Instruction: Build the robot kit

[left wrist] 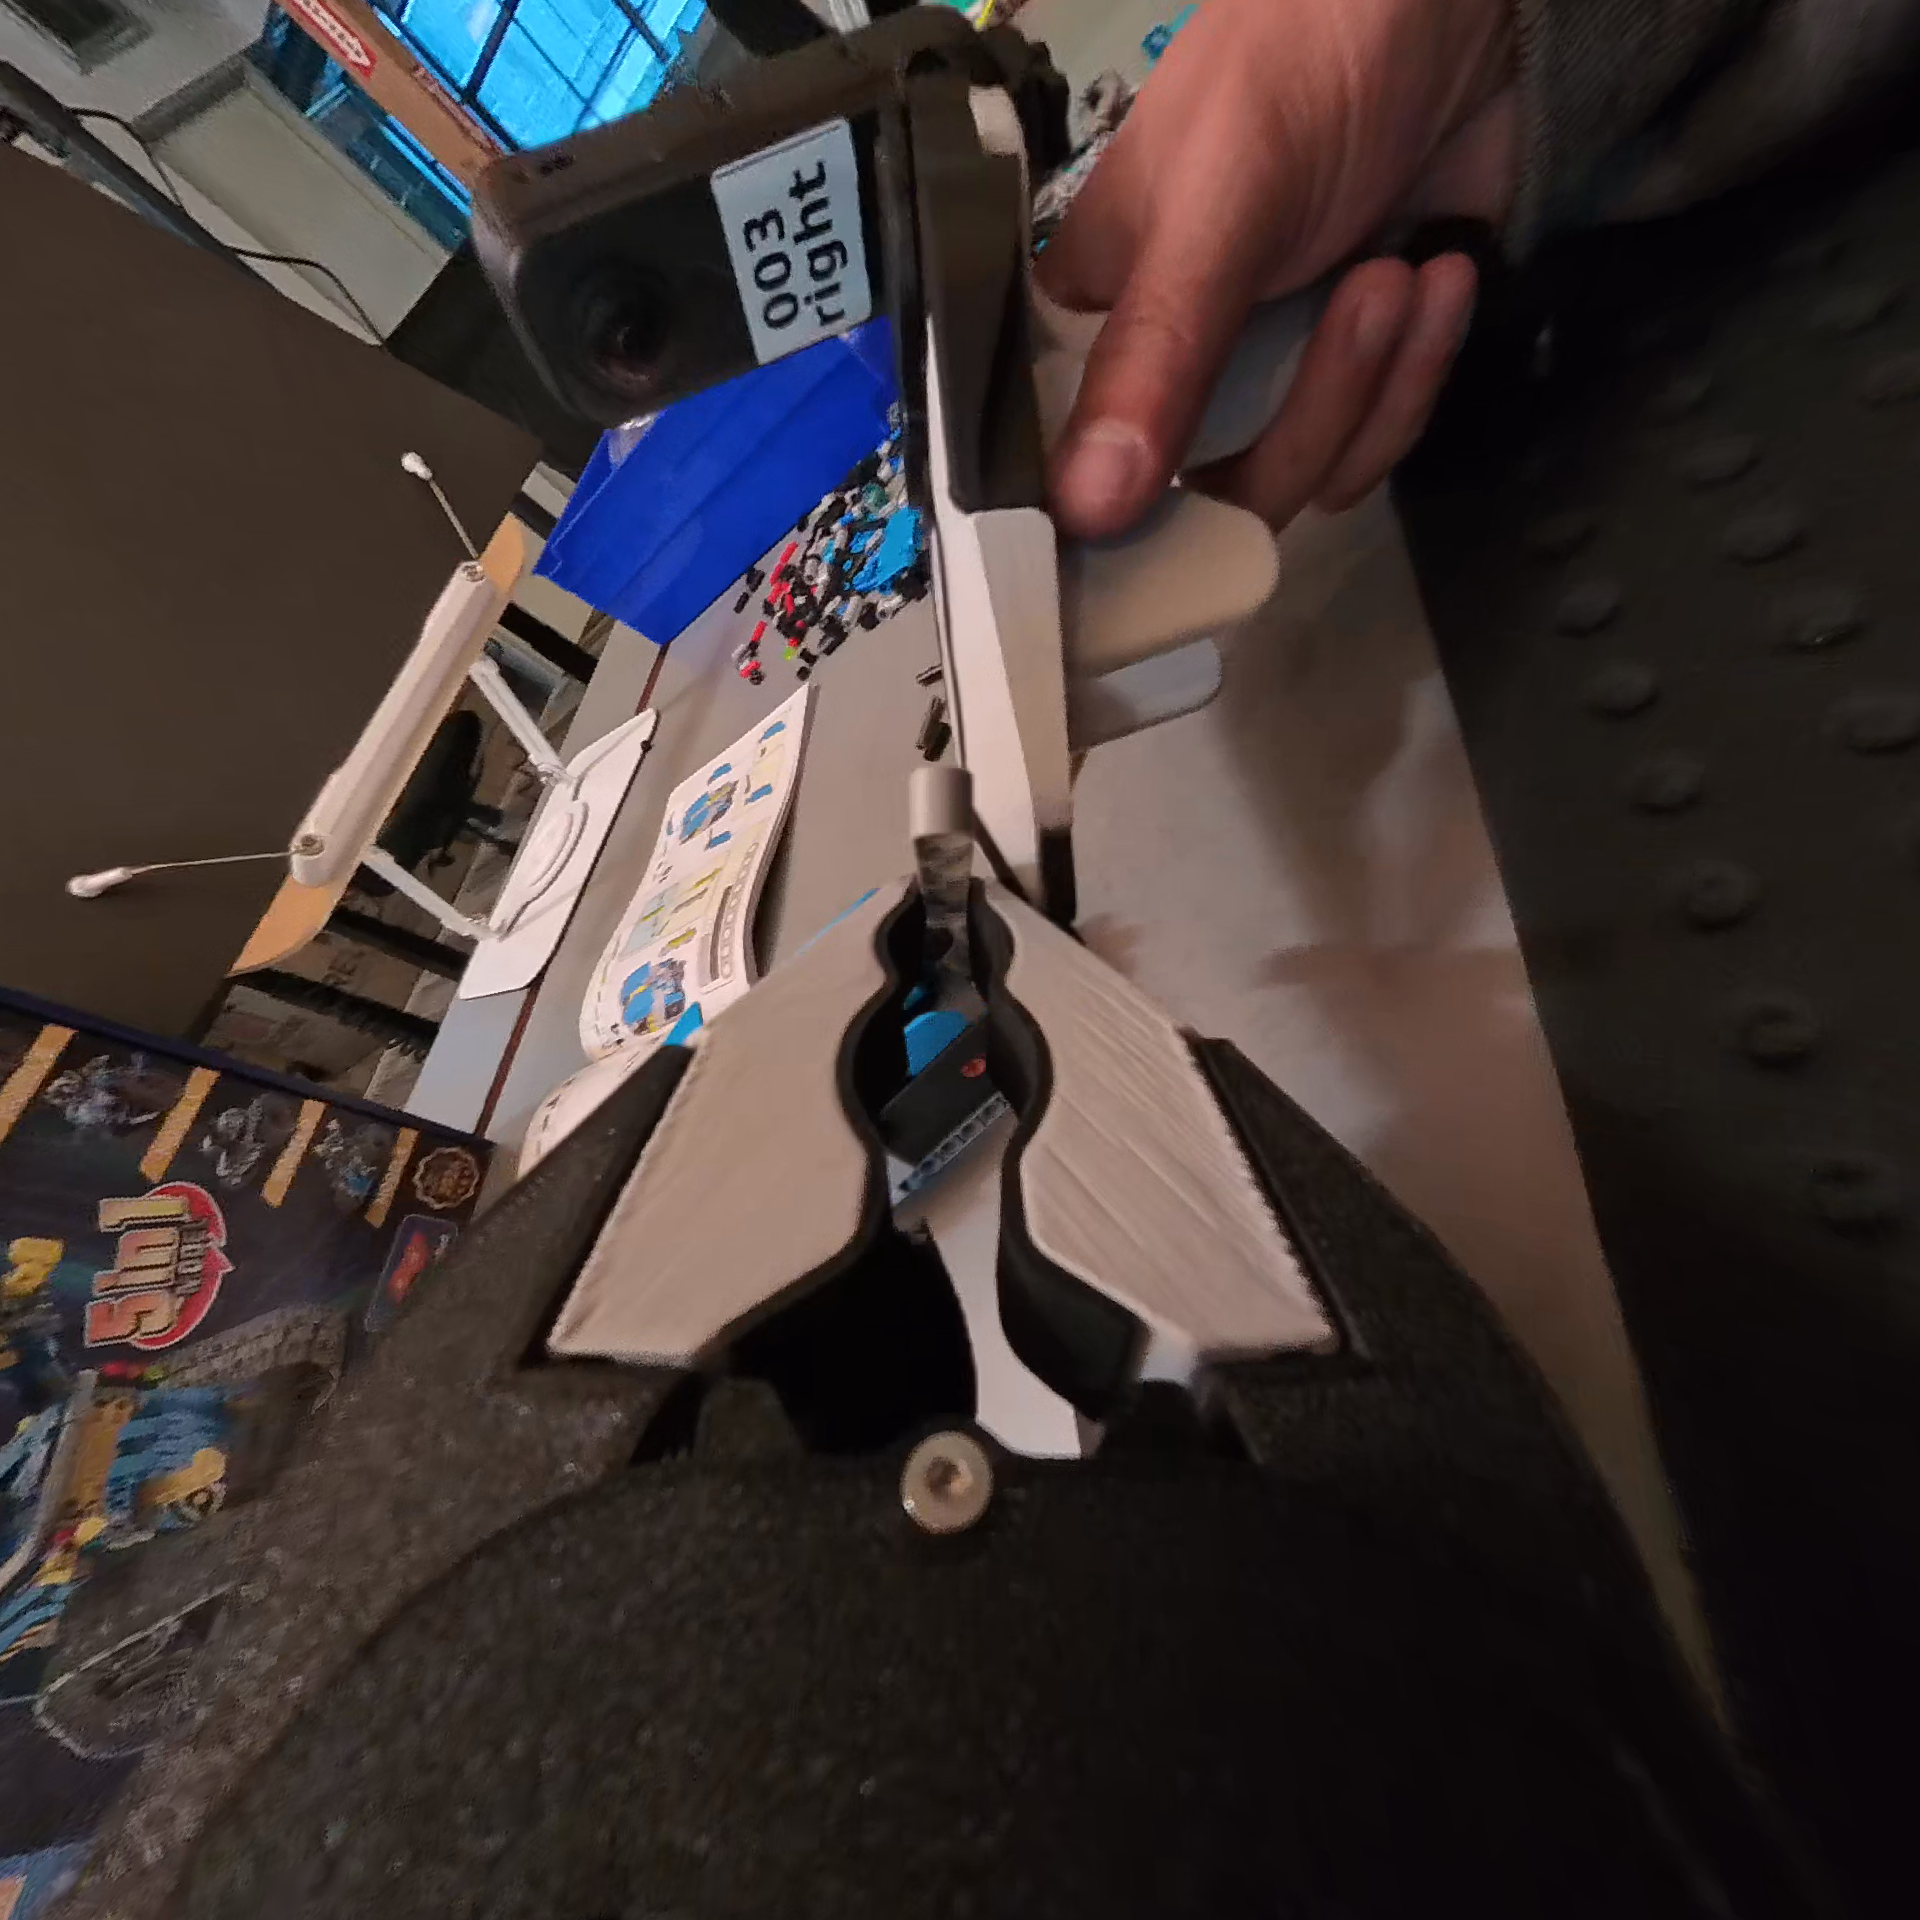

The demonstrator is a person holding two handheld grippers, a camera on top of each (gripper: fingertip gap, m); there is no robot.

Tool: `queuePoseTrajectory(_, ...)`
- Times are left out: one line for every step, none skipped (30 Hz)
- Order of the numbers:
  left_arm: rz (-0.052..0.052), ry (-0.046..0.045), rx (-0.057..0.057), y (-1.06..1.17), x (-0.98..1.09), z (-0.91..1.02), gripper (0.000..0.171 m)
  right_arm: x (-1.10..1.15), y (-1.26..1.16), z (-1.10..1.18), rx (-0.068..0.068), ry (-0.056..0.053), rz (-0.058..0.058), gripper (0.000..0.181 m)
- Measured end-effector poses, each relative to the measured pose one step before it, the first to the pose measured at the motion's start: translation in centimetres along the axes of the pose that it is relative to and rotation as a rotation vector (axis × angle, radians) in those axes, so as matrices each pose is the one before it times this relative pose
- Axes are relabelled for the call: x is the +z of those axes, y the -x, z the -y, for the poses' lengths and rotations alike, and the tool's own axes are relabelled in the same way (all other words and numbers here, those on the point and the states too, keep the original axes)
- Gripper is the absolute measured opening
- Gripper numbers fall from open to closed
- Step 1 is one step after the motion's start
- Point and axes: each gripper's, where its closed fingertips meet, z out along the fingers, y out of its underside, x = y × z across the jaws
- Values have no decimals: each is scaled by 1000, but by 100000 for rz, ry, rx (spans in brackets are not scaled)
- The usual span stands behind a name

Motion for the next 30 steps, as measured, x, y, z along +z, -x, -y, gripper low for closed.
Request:
queuePoseTrajectory(183,-194,159,-60,14,87,6,-18,54,27,394,-79,571,5)
queuePoseTrajectory(506,437,925,24,17,-36,6,-38,-95,10,-30,-129,-364,5)
queuePoseTrajectory(361,43,-99,64,-16,-2,6,5,-9,68,89,-549,50,4)
queuePoseTrajectory(286,-314,-864,104,-36,46,6,9,72,94,461,-772,637,5)
queuePoseTrajectory(457,-197,-780,128,-32,27,6,-24,42,122,744,-960,625,5)
queuePoseTrajectory(956,-113,-423,156,-29,52,6,-13,51,158,1018,-1326,877,5)
queuePoseTrajectory(913,-410,-396,151,-50,92,6,-22,125,156,1448,-1427,1785,5)
queuePoseTrajectory(679,-883,-964,154,-97,172,6,-31,203,127,1670,-1276,2593,4)
queuePoseTrajectory(589,-1305,-1884,198,-123,248,6,-40,296,189,1961,-1780,3350,5)
queuePoseTrajectory(99,-1722,-2845,170,-129,307,6,-60,354,176,2068,-1746,3864,5)
queuePoseTrajectory(-655,-1749,-3808,108,-111,298,6,-38,369,127,1548,-1288,3687,5)
queuePoseTrajectory(-1248,-1748,-5029,63,-90,267,6,-24,312,89,266,-728,2541,6)
queuePoseTrajectory(-1835,-2182,-6124,38,-92,288,6,-37,324,100,-1062,-594,1776,5)
queuePoseTrajectory(-2590,-2327,-7158,25,-69,283,6,-33,272,98,-1396,-463,1017,5)
queuePoseTrajectory(-2885,-2465,-7901,33,-70,289,7,-15,309,148,-2001,-806,1223,5)
queuePoseTrajectory(-2560,-2391,-7328,82,-82,264,7,-22,282,221,-2686,-1423,821,4)
queuePoseTrajectory(-2063,-1863,-5705,61,-59,184,7,34,155,149,-3169,-1015,-210,4)
queuePoseTrajectory(-1757,-1419,-4291,29,-49,131,7,32,96,109,-3481,-529,-872,4)
queuePoseTrajectory(-1358,-826,-2436,-21,-29,74,7,21,54,14,-3375,227,-1361,4)
queuePoseTrajectory(-937,-377,-1071,-16,-25,42,7,14,-2,-38,-3142,694,-1703,4)
queuePoseTrajectory(-1454,-653,-1863,-14,-41,75,7,13,5,-1,-3249,451,-1899,4)
queuePoseTrajectory(-2481,-1360,-4028,-1,-76,150,7,17,89,33,-3779,403,-1704,4)
queuePoseTrajectory(-2649,-2002,-5596,99,-145,212,7,-124,80,259,-5393,-358,-2477,4)
queuePoseTrajectory(-2630,-2419,-5830,111,-176,261,7,-344,-18,493,-7439,-923,-3643,4)
queuePoseTrajectory(-2930,-2472,-5508,12,-148,287,7,-472,6,615,-9039,-1240,-3574,4)
queuePoseTrajectory(-3241,-1870,-4607,-140,-91,206,7,-529,-299,859,-8510,-3222,-5190,4)
queuePoseTrajectory(-2593,-1314,-3110,-175,-31,127,7,-457,-512,699,-5376,-2568,-4991,4)
queuePoseTrajectory(-1747,-1180,-1789,-141,-19,133,7,-295,-347,519,-2533,-2482,-2489,4)
queuePoseTrajectory(-1242,-1249,-1398,-81,-62,179,7,-110,30,297,119,-2157,644,4)
queuePoseTrajectory(-840,-1319,-1350,-27,-79,192,7,36,121,-49,1204,-267,1408,4)
